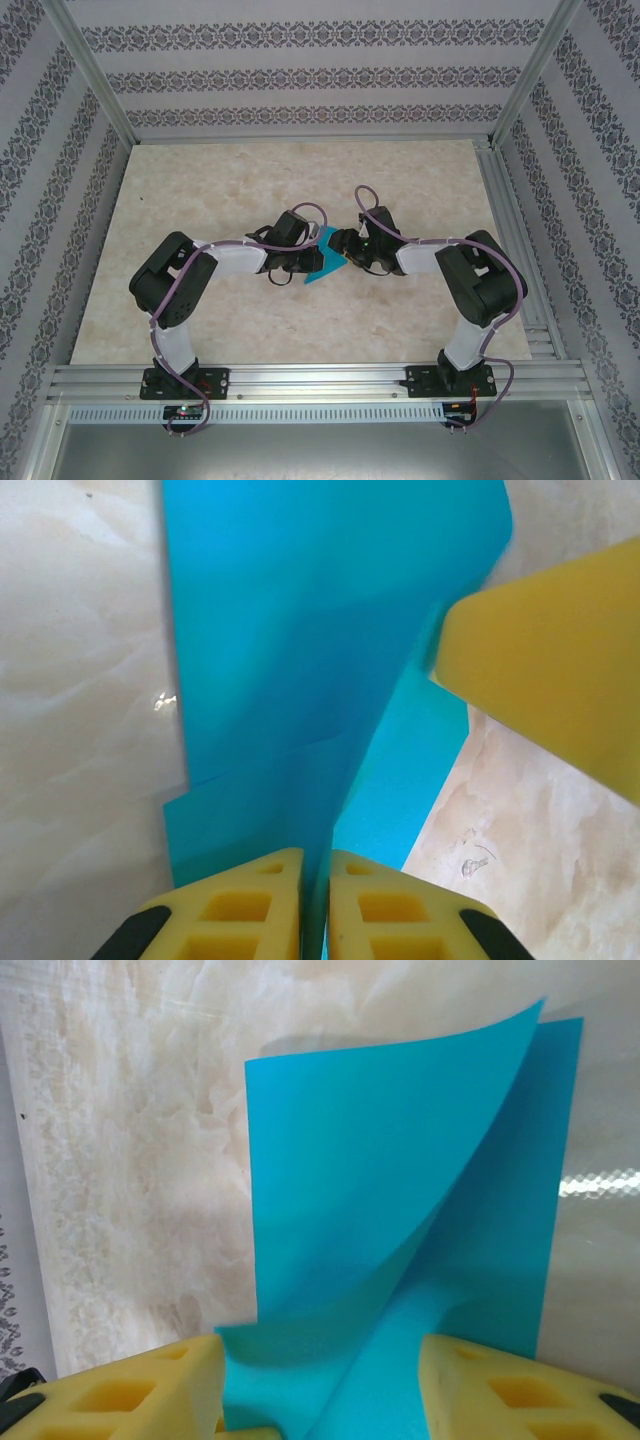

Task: Fold a paper plane with a square sheet of paper (pick it up from the middle)
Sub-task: Fourth fold the wing at the center of the table.

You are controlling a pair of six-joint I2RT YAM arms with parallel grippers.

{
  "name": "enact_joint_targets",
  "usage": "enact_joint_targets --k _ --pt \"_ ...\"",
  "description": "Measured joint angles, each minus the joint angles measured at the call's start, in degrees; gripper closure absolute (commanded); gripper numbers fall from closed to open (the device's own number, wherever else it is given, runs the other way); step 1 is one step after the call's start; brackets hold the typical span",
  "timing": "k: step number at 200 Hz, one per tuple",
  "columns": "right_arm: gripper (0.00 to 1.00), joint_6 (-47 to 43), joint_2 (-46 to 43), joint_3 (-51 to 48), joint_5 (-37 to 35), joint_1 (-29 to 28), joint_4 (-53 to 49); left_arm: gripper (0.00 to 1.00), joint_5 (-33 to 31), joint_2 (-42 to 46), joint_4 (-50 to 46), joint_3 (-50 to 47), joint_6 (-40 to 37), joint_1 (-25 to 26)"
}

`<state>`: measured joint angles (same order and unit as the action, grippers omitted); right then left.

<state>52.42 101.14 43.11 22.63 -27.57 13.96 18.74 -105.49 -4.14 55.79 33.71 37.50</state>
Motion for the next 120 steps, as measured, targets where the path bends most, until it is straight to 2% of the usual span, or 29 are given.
enact_joint_targets --k 72,120 --pt "0.52 -1.09 -4.09 -2.64 0.24 0.72 3.04 0.92 0.70 2.23 7.34 -5.31 0.74 -0.37" --pt "0.50 -0.85 -8.81 -4.57 -0.11 1.70 4.13 0.94 1.44 4.28 12.37 -6.54 -5.88 -0.74"
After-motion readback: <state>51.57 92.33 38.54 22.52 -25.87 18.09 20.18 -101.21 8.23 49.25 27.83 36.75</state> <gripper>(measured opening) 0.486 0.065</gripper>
